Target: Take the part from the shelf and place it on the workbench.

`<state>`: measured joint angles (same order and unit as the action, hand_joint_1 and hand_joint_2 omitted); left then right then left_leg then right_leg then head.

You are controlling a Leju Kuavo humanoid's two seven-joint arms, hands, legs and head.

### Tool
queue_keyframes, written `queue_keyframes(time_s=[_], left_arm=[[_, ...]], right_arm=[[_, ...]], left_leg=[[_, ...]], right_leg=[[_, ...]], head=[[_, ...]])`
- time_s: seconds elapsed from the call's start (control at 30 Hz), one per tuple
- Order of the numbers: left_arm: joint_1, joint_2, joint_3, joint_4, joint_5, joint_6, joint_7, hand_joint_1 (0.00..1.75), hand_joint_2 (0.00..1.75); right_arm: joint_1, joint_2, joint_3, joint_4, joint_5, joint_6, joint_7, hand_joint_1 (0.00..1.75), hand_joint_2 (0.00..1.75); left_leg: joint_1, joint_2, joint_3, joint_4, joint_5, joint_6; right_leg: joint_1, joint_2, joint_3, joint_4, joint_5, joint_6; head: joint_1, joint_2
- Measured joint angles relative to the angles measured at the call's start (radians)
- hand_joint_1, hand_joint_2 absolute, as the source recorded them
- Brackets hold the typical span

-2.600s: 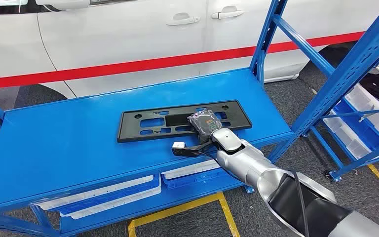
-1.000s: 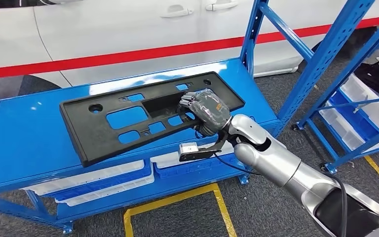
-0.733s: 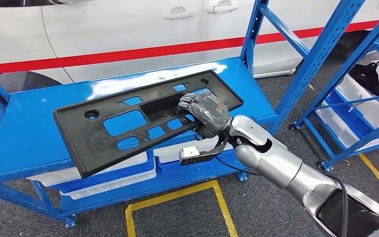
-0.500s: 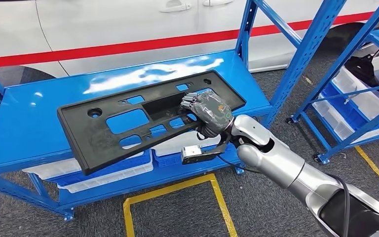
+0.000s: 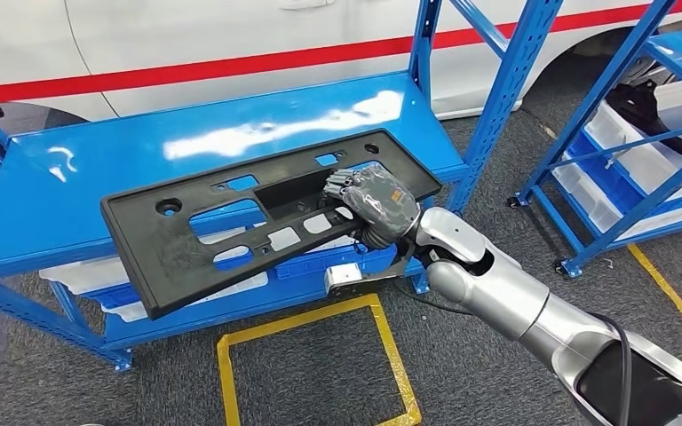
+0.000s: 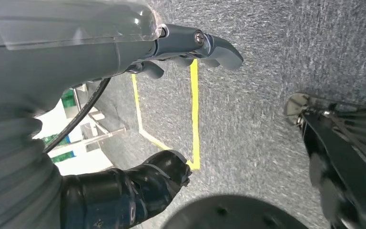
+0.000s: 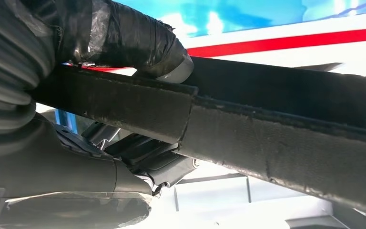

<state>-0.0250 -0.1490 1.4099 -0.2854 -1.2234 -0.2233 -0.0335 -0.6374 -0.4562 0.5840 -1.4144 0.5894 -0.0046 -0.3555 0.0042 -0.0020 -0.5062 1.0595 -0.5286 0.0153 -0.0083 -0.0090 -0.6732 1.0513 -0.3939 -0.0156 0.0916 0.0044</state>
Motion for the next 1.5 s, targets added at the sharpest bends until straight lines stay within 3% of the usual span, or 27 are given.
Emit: queue_keyframes(time_s=[0.07, 0.13, 0.2, 0.27, 0.3, 0.33, 0.4, 0.43, 0.5, 0.57, 0.63, 0.67, 0.73, 0.8, 0.83, 0.9, 0.97, 1.03, 1.1, 1.17, 1.2, 1.3, 1.33, 1.37, 1.4, 1.47, 1.5], left_arm=[[-0.001, 0.001, 0.0, 0.0, 0.0, 0.0, 0.0, 0.0, 1.75], [0.0, 0.001, 0.0, 0.0, 0.001, 0.0, -0.001, 0.0, 1.75], [-0.001, 0.001, 0.0, 0.0, 0.001, 0.0, -0.001, 0.0, 1.75], [-0.001, 0.001, 0.0, 0.0, 0.001, 0.0, -0.001, 0.0, 1.75], [-0.001, 0.001, 0.0, 0.0, 0.001, 0.0, -0.001, 0.0, 1.75], [0.0, 0.001, 0.0, 0.0, 0.001, 0.001, -0.001, 0.0, 1.75], [0.0, 0.001, 0.0, 0.0, 0.0, 0.001, -0.001, 0.0, 1.75], [0.0, 0.001, 0.0, 0.0, 0.0, 0.001, -0.001, 0.0, 1.75], [-0.001, 0.001, 0.0, 0.0, 0.001, 0.001, -0.001, 0.0, 1.75], [0.0, 0.001, 0.0, 0.0, 0.003, 0.001, -0.001, 0.0, 1.75], [0.002, 0.001, 0.0, 0.0, 0.008, 0.001, -0.001, 0.0, 1.75], [0.003, 0.001, 0.001, 0.0, 0.012, 0.001, -0.001, 0.0, 1.75], [0.005, 0.0, 0.001, 0.0, 0.019, -0.003, 0.003, 0.0, 1.75], [0.007, 0.0, 0.001, -0.003, 0.026, -0.012, 0.011, 0.0, 1.75], [0.008, 0.0, 0.001, -0.006, 0.027, -0.017, 0.016, 0.0, 1.75], [0.008, -0.003, 0.001, -0.015, 0.023, -0.028, 0.024, 0.0, 1.75], [0.007, -0.007, 0.001, -0.028, 0.015, -0.035, 0.026, 0.0, 1.75], [0.01, -0.011, 0.001, -0.039, 0.006, -0.04, 0.022, 0.0, 1.75], [0.017, -0.014, 0.001, -0.046, -0.006, -0.046, 0.015, 0.0, 1.75], [0.022, -0.018, 0.001, -0.048, -0.015, -0.051, 0.009, 0.0, 1.75], [0.022, -0.02, 0.001, -0.049, -0.017, -0.051, 0.008, 0.0, 1.75], [0.021, -0.022, 0.001, -0.052, -0.019, -0.052, 0.006, 0.0, 1.75], [0.021, -0.022, 0.001, -0.053, -0.018, -0.052, 0.006, 0.0, 1.75], [0.021, -0.022, 0.001, -0.053, -0.018, -0.052, 0.006, 0.0, 1.75], [0.021, -0.022, 0.001, -0.054, -0.018, -0.052, 0.006, 0.0, 1.75], [0.019, -0.022, 0.001, -0.054, -0.018, -0.052, 0.006, 0.0, 1.75], [0.019, -0.022, 0.001, -0.054, -0.017, -0.052, 0.006, 0.0, 1.75]], right_arm=[[0.0, 0.0, 0.0, -0.003, 0.0, 0.0, 0.0, 1.75, 1.75], [0.0, 0.0, 0.0, -0.005, 0.0, 0.0, 0.0, 1.75, 1.75], [0.0, 0.0, 0.0, -0.006, 0.0, 0.0, 0.0, 1.75, 1.75], [0.001, 0.0, 0.0, -0.006, 0.0, 0.0, 0.0, 1.75, 1.75], [0.002, 0.0, 0.0, -0.006, 0.0, 0.0, 0.0, 1.75, 1.75], [0.004, 0.0, 0.0, -0.006, 0.0, 0.0, 0.001, 1.75, 1.75], [0.005, 0.0, 0.0, -0.006, 0.0, 0.0, 0.001, 1.75, 1.75], [0.005, 0.0, 0.0, -0.006, 0.0, 0.0, 0.001, 1.75, 1.75], [0.004, 0.0, 0.0, -0.009, 0.0, 0.0, 0.001, 1.75, 1.75], [0.002, 0.0, 0.001, -0.012, 0.002, 0.0, 0.005, 1.75, 1.75], [0.001, 0.006, 0.005, -0.014, 0.007, 0.001, 0.013, 1.75, 1.75], [0.001, 0.012, 0.008, -0.014, 0.012, 0.001, 0.018, 1.75, 1.75], [-0.001, 0.035, 0.019, -0.015, 0.028, 0.001, 0.04, 1.75, 1.75], [-0.005, 0.072, 0.037, -0.014, 0.048, 0.0, 0.073, 1.75, 1.75], [-0.01, 0.095, 0.051, -0.011, 0.056, 0.0, 0.09, 1.75, 1.75], [-0.023, 0.138, 0.084, -0.004, 0.063, -0.003, 0.115, 1.75, 1.75], [-0.04, 0.164, 0.112, 0.001, 0.058, -0.006, 0.129, 1.75, 1.75], [-0.056, 0.179, 0.128, 0.002, 0.048, -0.011, 0.139, 1.75, 1.75], [-0.063, 0.185, 0.137, 0.001, 0.035, -0.016, 0.149, 1.75, 1.75], [-0.062, 0.182, 0.139, 0.001, 0.023, -0.018, 0.155, 1.75, 1.75], [-0.061, 0.18, 0.14, 0.002, 0.02, -0.018, 0.156, 1.75, 1.75], [-0.059, 0.177, 0.142, 0.002, 0.018, -0.017, 0.156, 1.75, 1.75], [-0.058, 0.177, 0.143, 0.002, 0.018, -0.017, 0.156, 1.75, 1.75], [-0.057, 0.177, 0.144, 0.002, 0.018, -0.017, 0.156, 1.75, 1.75], [-0.057, 0.177, 0.145, 0.002, 0.018, -0.017, 0.156, 1.75, 1.75], [-0.057, 0.177, 0.146, 0.002, 0.018, -0.016, 0.156, 1.75, 1.75], [-0.058, 0.177, 0.146, 0.002, 0.018, -0.016, 0.156, 1.75, 1.75]], left_leg=[[-0.005, 0.0, 0.022, -0.051, -0.008, 0.006], [-0.003, 0.002, 0.012, -0.062, 0.015, 0.016], [0.002, 0.008, -0.007, -0.074, 0.047, 0.028], [0.0, 0.011, -0.038, -0.072, 0.072, 0.035], [-0.001, 0.012, -0.056, -0.069, 0.083, 0.035], [-0.001, 0.012, -0.074, -0.064, 0.093, 0.034], [-0.002, 0.012, -0.111, -0.052, 0.112, 0.03], [-0.002, 0.012, -0.126, -0.044, 0.12, 0.027], [-0.004, 0.011, -0.148, -0.03, 0.132, 0.018], [-0.005, 0.009, -0.157, -0.027, 0.149, 0.006], [-0.003, 0.007, -0.163, -0.03, 0.163, -0.006], [-0.002, 0.005, -0.172, -0.023, 0.151, -0.012], [0.002, 0.002, -0.199, 0.043, 0.066, -0.023], [0.003, 0.001, -0.223, 0.163, -0.033, -0.031], [0.003, 0.001, -0.225, 0.214, -0.052, -0.032], [0.003, 0.001, -0.191, 0.235, -0.022, -0.031], [0.002, -0.011, -0.094, 0.132, 0.017, -0.023], [-0.002, -0.033, 0.001, -0.001, 0.003, -0.013], [-0.006, -0.037, 0.028, -0.054, -0.009, -0.004], [-0.003, -0.017, 0.016, -0.062, 0.014, 0.01], [0.0, -0.006, 0.006, -0.067, 0.029, 0.019], [-0.003, 0.027, -0.038, -0.069, 0.069, 0.035], [-0.005, 0.037, -0.054, -0.067, 0.08, 0.035], [-0.006, 0.047, -0.071, -0.064, 0.091, 0.034], [-0.006, 0.057, -0.088, -0.059, 0.101, 0.033], [-0.007, 0.074, -0.12, -0.045, 0.115, 0.028], [-0.009, 0.081, -0.133, -0.037, 0.121, 0.025]], right_leg=[[-0.001, -0.002, -0.002, -0.007, 0.019, 0.013], [-0.003, -0.001, -0.006, -0.012, 0.026, 0.026], [-0.004, 0.003, -0.025, 0.034, -0.039, 0.033], [-0.006, 0.005, -0.051, 0.149, -0.145, 0.038], [-0.007, 0.005, -0.06, 0.21, -0.173, 0.041], [-0.007, 0.005, -0.058, 0.253, -0.175, 0.043], [-0.009, 0.005, -0.012, 0.248, -0.128, 0.045], [-0.01, 0.005, 0.035, 0.197, -0.107, 0.044], [-0.006, 0.006, 0.134, 0.061, -0.123, 0.037], [0.001, 0.008, 0.175, -0.012, -0.148, 0.025], [0.002, 0.006, 0.159, -0.016, -0.13, 0.009], [0.0, 0.003, 0.147, -0.017, -0.118, -0.001], [-0.004, -0.001, 0.116, -0.02, -0.089, -0.017], [-0.001, 0.0, 0.081, -0.019, -0.061, -0.023], [0.0, 0.001, 0.062, -0.018, -0.047, -0.023], [0.002, 0.003, 0.025, -0.012, -0.023, -0.021], [0.002, 0.006, -0.005, -0.003, -0.003, -0.015], [0.003, 0.009, -0.02, 0.001, 0.016, -0.004], [0.002, 0.013, -0.022, -0.007, 0.038, 0.009], [0.001, 0.023, -0.029, -0.011, 0.045, 0.02], [0.001, 0.026, -0.039, 0.005, 0.02, 0.024], [-0.004, 0.021, -0.078, 0.161, -0.137, 0.035], [-0.006, 0.019, -0.083, 0.222, -0.165, 0.038], [-0.007, 0.018, -0.08, 0.265, -0.167, 0.041], [-0.008, 0.015, -0.064, 0.28, -0.148, 0.043], [-0.009, -0.004, 0.019, 0.21, -0.099, 0.043], [-0.006, -0.026, 0.078, 0.137, -0.102, 0.041]], head=[[0.0, 0.0], [0.001, 0.0], [0.001, 0.0], [0.001, 0.0], [0.001, 0.0], [0.001, 0.0], [0.001, 0.0], [0.001, 0.0], [0.001, 0.0], [0.001, 0.0], [0.001, 0.0], [0.001, 0.0], [0.001, 0.0], [0.0, 0.0], [0.0, 0.0], [0.0, 0.0], [0.0, 0.0], [0.0, 0.0], [0.0, 0.0], [0.001, 0.0], [0.001, 0.0], [0.003, 0.0], [0.003, 0.0], [0.003, 0.0], [0.003, 0.0], [0.003, 0.0], [0.003, 0.0]])
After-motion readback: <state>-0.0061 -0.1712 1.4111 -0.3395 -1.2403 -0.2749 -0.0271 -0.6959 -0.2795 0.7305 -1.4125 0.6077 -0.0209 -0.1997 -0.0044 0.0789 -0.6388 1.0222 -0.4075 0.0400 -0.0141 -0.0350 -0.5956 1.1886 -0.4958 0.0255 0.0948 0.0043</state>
